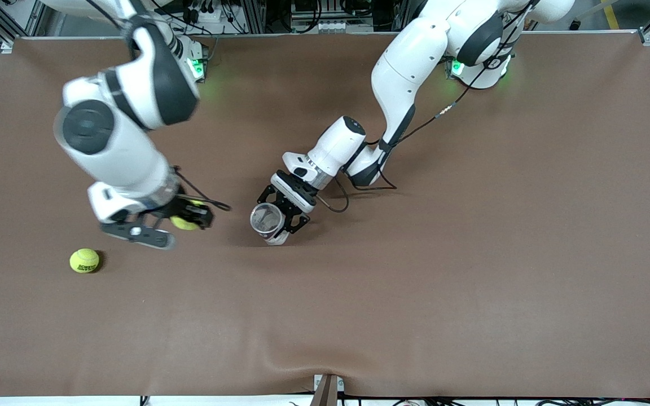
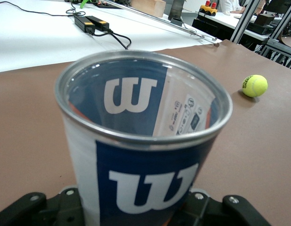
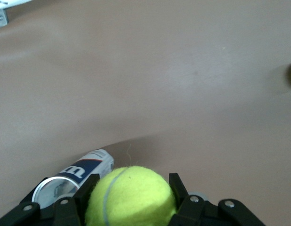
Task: Insert tennis ball vertically with right arm
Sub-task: 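Move the ball over the can opening and open the right gripper, then move the right gripper back to the Roland Garros ball, then grasp the Roland Garros ball with the right gripper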
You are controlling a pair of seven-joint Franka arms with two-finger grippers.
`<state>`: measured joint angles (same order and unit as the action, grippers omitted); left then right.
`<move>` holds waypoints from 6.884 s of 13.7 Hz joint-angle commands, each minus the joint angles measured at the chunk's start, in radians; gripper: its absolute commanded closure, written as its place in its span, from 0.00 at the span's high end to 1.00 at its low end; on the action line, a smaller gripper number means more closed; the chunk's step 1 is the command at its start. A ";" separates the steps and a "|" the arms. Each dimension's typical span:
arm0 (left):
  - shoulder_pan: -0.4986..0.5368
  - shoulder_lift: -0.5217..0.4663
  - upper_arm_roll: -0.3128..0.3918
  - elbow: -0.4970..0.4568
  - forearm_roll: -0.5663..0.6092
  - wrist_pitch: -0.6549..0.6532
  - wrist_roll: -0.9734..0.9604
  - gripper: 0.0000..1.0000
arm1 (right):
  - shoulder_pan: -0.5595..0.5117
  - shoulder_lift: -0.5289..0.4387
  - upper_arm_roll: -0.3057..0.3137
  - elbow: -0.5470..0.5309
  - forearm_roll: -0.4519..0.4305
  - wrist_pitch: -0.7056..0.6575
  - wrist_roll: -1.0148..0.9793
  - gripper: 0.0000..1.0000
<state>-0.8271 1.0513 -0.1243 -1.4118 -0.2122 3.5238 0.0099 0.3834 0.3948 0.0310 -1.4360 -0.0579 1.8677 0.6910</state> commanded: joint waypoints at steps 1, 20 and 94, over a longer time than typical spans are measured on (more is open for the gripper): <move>-0.017 0.042 0.015 0.020 -0.018 -0.006 -0.013 0.62 | 0.052 0.059 -0.008 0.029 -0.028 0.048 0.097 0.00; -0.018 0.049 0.015 0.023 -0.019 -0.006 -0.014 0.62 | 0.157 0.153 -0.006 0.023 0.102 0.117 0.150 0.00; -0.165 0.053 0.250 0.025 -0.010 -0.048 0.013 0.87 | -0.611 0.112 0.049 -0.198 0.052 0.319 -0.972 0.00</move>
<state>-0.9759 1.0959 0.1051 -1.4060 -0.2132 3.4872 0.0183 -0.2549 0.5937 0.0653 -1.6481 -0.0189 2.3004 -0.3445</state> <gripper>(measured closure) 0.128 0.326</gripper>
